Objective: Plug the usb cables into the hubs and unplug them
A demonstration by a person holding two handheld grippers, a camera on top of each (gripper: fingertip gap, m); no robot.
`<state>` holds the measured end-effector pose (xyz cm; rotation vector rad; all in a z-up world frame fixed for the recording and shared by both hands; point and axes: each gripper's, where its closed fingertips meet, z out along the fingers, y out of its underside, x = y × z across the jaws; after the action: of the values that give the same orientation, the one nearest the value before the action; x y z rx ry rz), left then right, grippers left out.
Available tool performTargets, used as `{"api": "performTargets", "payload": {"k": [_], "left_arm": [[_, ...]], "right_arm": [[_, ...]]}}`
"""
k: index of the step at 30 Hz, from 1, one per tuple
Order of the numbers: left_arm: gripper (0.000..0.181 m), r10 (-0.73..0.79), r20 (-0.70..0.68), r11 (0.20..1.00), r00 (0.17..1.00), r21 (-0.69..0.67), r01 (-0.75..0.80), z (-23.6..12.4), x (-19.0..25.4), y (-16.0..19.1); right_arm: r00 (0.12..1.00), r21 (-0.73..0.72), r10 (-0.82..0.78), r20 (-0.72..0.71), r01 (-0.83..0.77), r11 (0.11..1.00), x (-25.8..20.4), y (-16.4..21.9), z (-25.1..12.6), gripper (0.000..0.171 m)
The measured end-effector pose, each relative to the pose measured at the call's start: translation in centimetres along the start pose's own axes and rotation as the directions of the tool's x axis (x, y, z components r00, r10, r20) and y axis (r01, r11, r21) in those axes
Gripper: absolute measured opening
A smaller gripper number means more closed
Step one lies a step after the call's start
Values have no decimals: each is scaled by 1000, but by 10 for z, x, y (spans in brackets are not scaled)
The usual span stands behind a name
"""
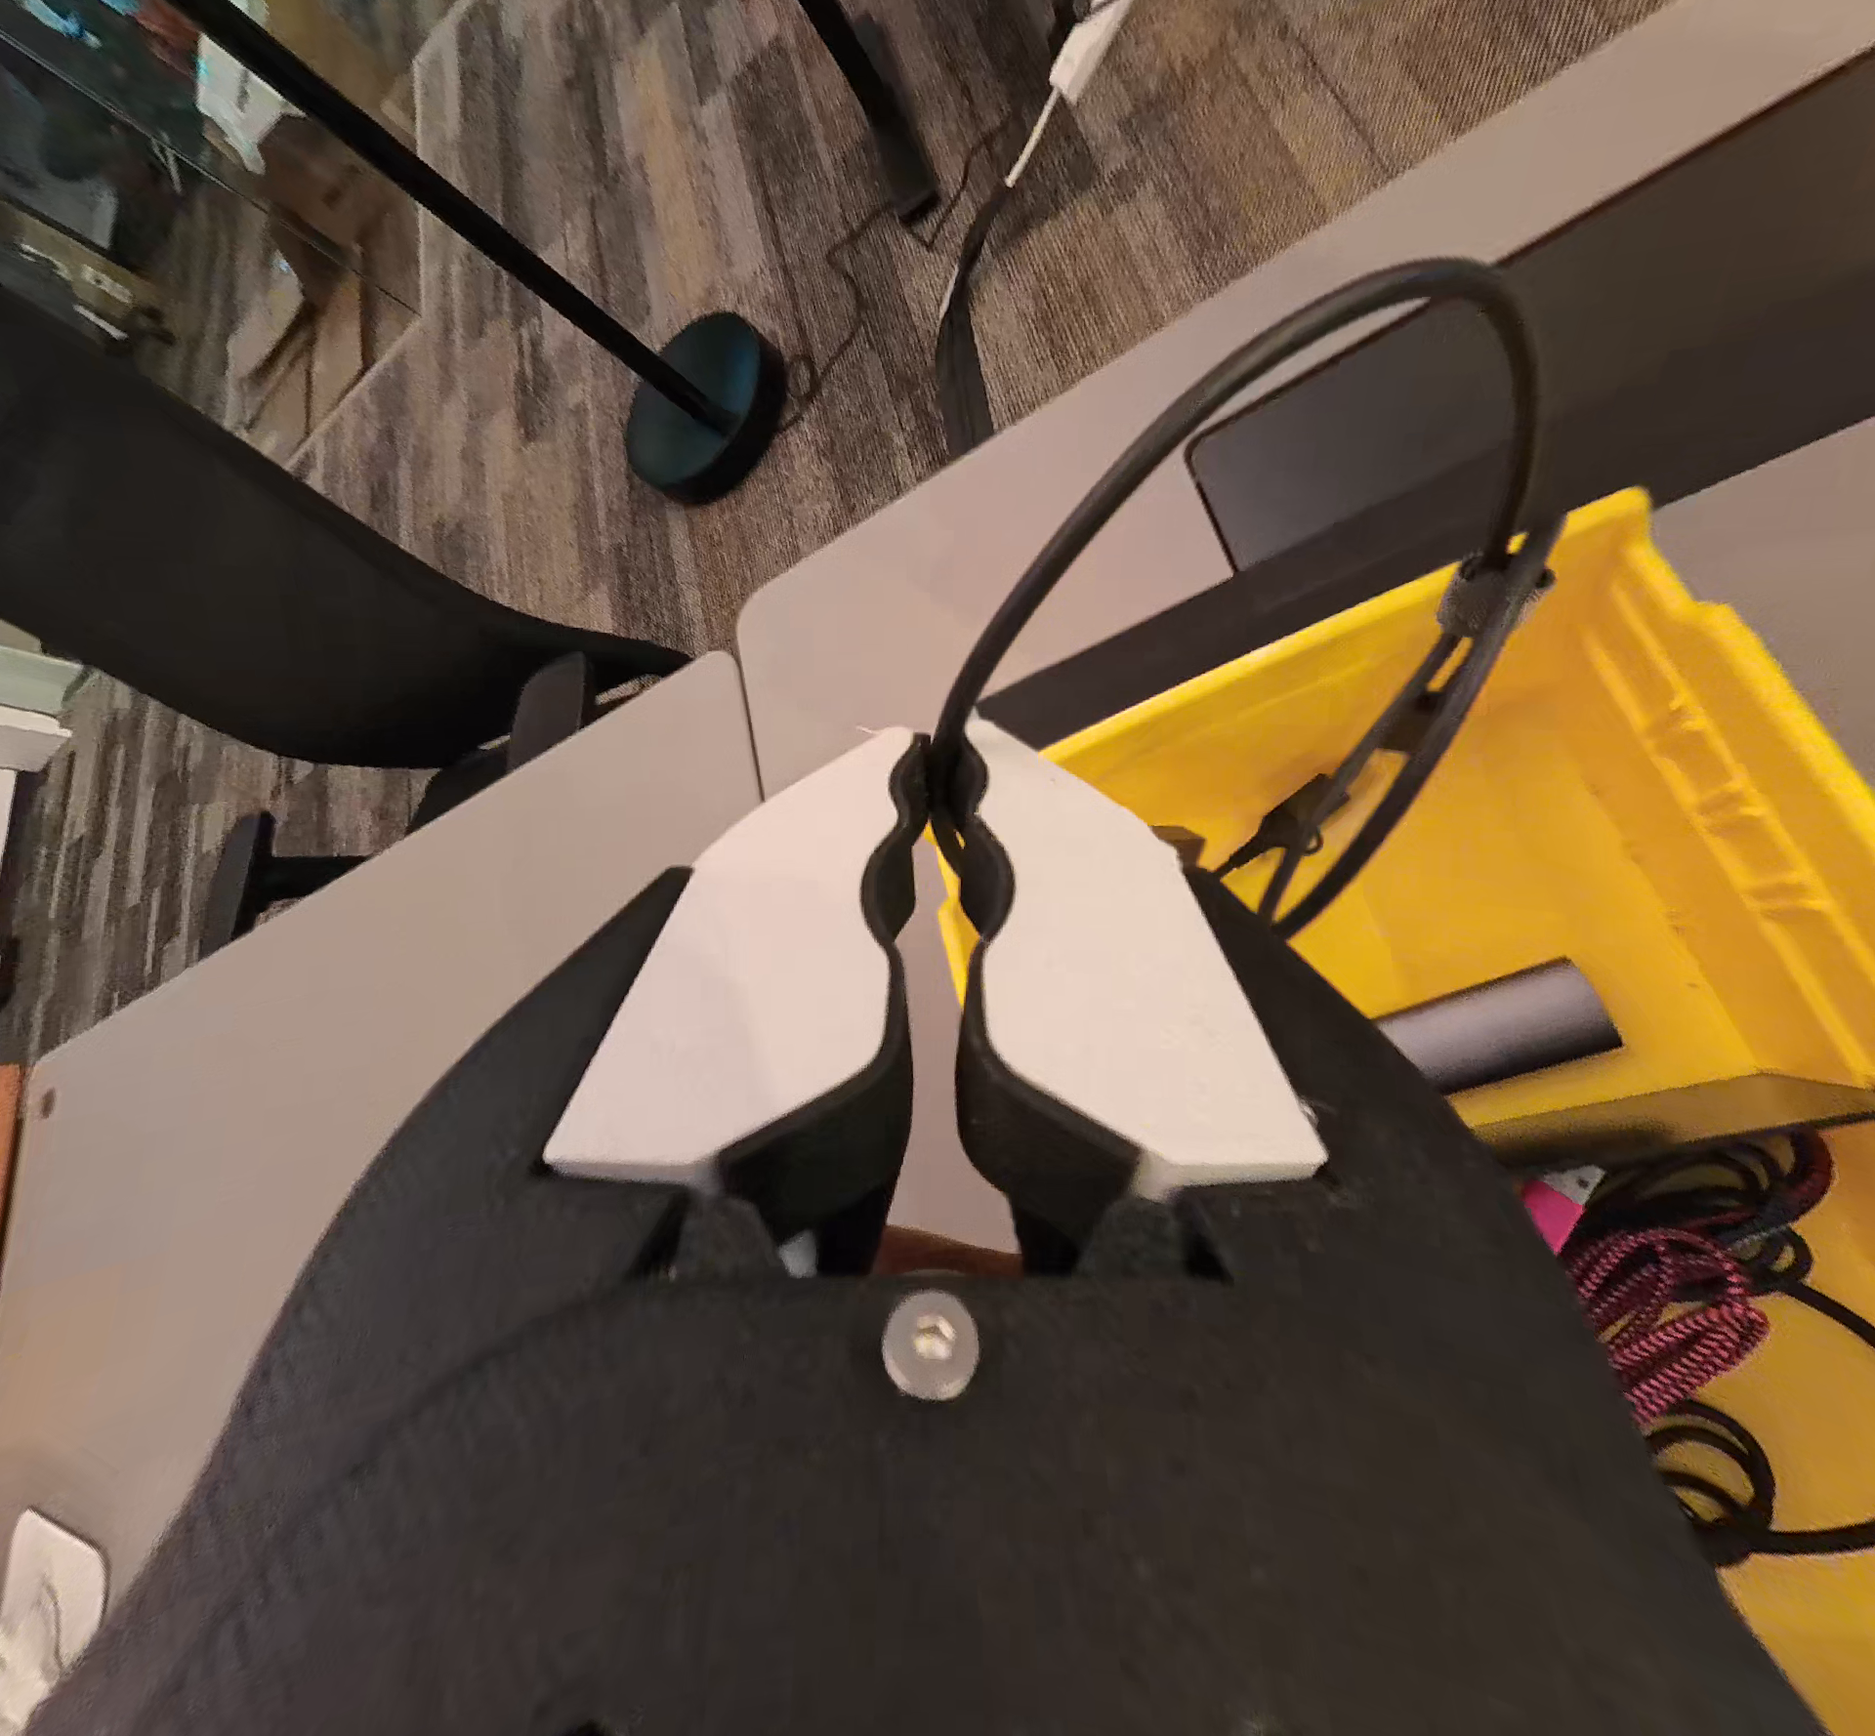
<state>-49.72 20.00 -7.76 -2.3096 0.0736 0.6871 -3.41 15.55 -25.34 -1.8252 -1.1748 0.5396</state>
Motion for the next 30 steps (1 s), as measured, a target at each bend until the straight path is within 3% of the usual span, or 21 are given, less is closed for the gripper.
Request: {"api": "performTargets", "payload": {"k": [8,16,23,30], "left_arm": [[3,15,-12,984,1000,177,-12,-77,2,-56],[3,154,-189,939,970,335,-83,-165,90,-100],[3,347,-365,910,864,354,-216,-192,215,-79],[3,417,-555,907,720,299,-295,-172,327,-34]], "right_arm": [[1000,2,9,5,-9,1000,0,0,0,27],[1000,10,17,17,-17,1000,-1,0,-1,28],[997,21,78,-19,-78,997,14,1,-6,21],[994,34,106,-40,-105,994,26,2,-9,21]]}}
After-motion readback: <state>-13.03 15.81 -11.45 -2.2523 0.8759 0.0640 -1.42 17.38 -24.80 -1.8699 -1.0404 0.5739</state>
